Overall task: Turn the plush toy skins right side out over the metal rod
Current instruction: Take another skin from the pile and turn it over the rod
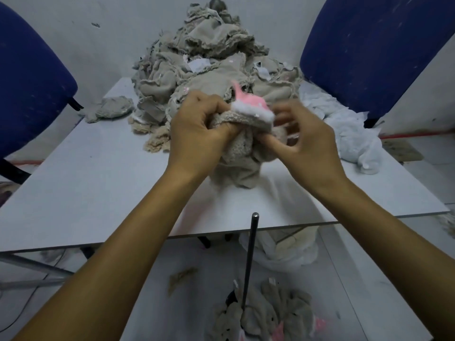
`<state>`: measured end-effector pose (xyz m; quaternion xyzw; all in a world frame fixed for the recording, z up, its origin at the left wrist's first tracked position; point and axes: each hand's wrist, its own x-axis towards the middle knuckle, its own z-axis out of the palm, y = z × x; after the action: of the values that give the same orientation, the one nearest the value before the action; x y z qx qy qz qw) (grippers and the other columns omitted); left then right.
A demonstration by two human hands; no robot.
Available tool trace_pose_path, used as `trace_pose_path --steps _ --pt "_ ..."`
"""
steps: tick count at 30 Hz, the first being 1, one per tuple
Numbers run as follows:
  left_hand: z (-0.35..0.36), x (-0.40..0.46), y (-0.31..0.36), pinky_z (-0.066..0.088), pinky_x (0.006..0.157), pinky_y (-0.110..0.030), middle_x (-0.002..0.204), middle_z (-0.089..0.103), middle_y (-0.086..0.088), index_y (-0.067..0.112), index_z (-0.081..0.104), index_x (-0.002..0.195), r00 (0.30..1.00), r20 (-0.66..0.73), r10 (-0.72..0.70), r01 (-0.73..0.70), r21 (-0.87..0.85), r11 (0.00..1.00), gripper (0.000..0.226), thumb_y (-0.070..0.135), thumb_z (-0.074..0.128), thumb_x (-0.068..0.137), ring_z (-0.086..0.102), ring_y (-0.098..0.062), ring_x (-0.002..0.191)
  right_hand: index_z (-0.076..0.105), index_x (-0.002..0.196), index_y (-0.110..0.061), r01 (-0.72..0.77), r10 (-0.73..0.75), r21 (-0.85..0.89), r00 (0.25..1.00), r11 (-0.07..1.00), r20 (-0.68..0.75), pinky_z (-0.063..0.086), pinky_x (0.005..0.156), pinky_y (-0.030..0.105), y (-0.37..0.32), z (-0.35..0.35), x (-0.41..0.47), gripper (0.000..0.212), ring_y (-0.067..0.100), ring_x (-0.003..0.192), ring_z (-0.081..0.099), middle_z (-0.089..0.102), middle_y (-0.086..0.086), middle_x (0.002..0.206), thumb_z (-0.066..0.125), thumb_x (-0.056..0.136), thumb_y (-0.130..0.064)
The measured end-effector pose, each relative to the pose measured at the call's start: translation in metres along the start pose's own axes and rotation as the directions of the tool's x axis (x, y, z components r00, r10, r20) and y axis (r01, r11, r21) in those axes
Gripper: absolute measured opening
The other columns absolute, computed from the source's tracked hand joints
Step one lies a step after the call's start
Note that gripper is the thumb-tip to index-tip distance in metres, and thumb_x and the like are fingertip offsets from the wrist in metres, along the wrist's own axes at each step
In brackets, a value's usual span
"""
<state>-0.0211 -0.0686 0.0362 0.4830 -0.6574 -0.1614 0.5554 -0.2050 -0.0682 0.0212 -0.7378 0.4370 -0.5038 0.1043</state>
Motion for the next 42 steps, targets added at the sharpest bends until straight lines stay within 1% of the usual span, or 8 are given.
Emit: trace_pose_path --steps 5,8,11,19,24,29,34,42 --pt "-0.002 0.001 0.006 0.05 0.07 -0.044 0.087 0.056 -0.009 0.013 0.068 0.082 0.998 -0.058 0.04 -0.038 0.041 0.998 0.012 0.022 0.072 0.075 0.056 -0.028 0.081 0.07 0.108 -0.013 0.129 -0.142 -0.111 0.982 0.985 -0.124 0.047 0.08 0.016 0.001 -0.004 0.005 0.02 0.002 0.092 0.053 0.06 -0.007 0.103 0.07 0.09 -0.023" --pt "0.002 -0.006 0.006 0.046 0.07 -0.041 0.09 0.059 -0.009 0.013 0.066 0.083 0.997 -0.012 0.077 -0.075 0.148 0.986 0.011 0.021 0.072 0.078 0.052 -0.023 0.08 0.072 0.112 -0.017 0.042 -0.041 -0.101 0.999 0.994 0.009 0.054 0.081 0.033 0.002 -0.004 0.0 0.023 0.009 0.093 0.058 0.065 -0.004 0.104 0.071 0.09 -0.024" --pt "0.002 -0.008 0.005 0.04 0.065 -0.029 0.087 0.061 -0.004 0.012 0.065 0.088 0.995 -0.032 0.097 -0.093 0.099 0.991 0.012 0.022 0.072 0.085 0.049 -0.013 0.075 0.071 0.111 -0.02 0.144 -0.151 -0.055 0.974 0.988 -0.168 0.053 0.076 0.02 0.0 -0.013 0.003 0.023 0.005 0.092 0.061 0.067 -0.008 0.103 0.069 0.091 -0.03" --pt "0.002 -0.008 0.004 0.05 0.071 -0.039 0.088 0.066 -0.006 0.007 0.07 0.089 0.996 -0.006 0.092 -0.092 0.032 0.995 0.017 0.019 0.078 0.081 0.058 -0.02 0.08 0.073 0.109 -0.016 0.121 -0.132 -0.145 0.989 0.982 -0.066 0.049 0.075 0.023 0.01 -0.016 0.001 0.023 0.002 0.084 0.058 0.063 -0.018 0.097 0.07 0.089 -0.029" --pt "0.003 -0.007 0.023 0.037 0.065 -0.013 0.08 0.055 0.012 0.012 0.067 0.089 0.905 -0.25 0.344 -0.321 0.128 0.938 0.017 0.029 0.071 0.088 0.046 0.008 0.073 0.067 0.093 -0.006 0.077 -0.081 -0.062 0.994 0.995 -0.071 0.05 0.058 0.032 0.003 -0.005 -0.008 0.026 0.011 0.066 0.063 0.065 -0.001 0.074 0.063 0.095 -0.031" --pt "-0.008 0.001 0.011 0.048 0.074 -0.034 0.086 0.063 -0.001 0.014 0.075 0.09 0.975 0.199 0.093 -0.132 0.191 0.973 0.019 0.025 0.082 0.077 0.059 -0.021 0.081 0.066 0.092 -0.006 -0.05 0.07 -0.172 0.991 0.984 0.11 0.04 0.07 0.031 0.017 -0.002 -0.008 0.02 0.02 0.082 0.052 0.058 0.005 0.089 0.062 0.097 -0.025" --pt "-0.016 0.005 0.007 0.042 0.069 -0.033 0.08 0.063 -0.003 0.014 0.069 0.08 0.995 0.052 0.081 -0.087 0.116 0.989 0.018 0.031 0.073 0.083 0.055 -0.019 0.076 0.058 0.087 -0.015 0.014 -0.04 -0.131 0.979 0.991 -0.201 0.033 0.061 0.014 0.013 -0.006 -0.008 0.02 0.007 0.072 0.043 0.05 -0.002 0.087 0.054 0.099 -0.03" --pt "-0.012 0.003 0.014 0.043 0.07 -0.033 0.081 0.06 -0.002 0.011 0.066 0.085 0.99 -0.043 0.134 -0.131 0.072 0.989 0.016 0.027 0.07 0.086 0.05 -0.011 0.074 0.057 0.083 -0.01 0.02 -0.031 -0.065 0.981 0.998 -0.189 0.035 0.062 0.024 0.006 -0.002 -0.007 0.023 0.011 0.074 0.046 0.05 0.001 0.085 0.053 0.097 -0.029"
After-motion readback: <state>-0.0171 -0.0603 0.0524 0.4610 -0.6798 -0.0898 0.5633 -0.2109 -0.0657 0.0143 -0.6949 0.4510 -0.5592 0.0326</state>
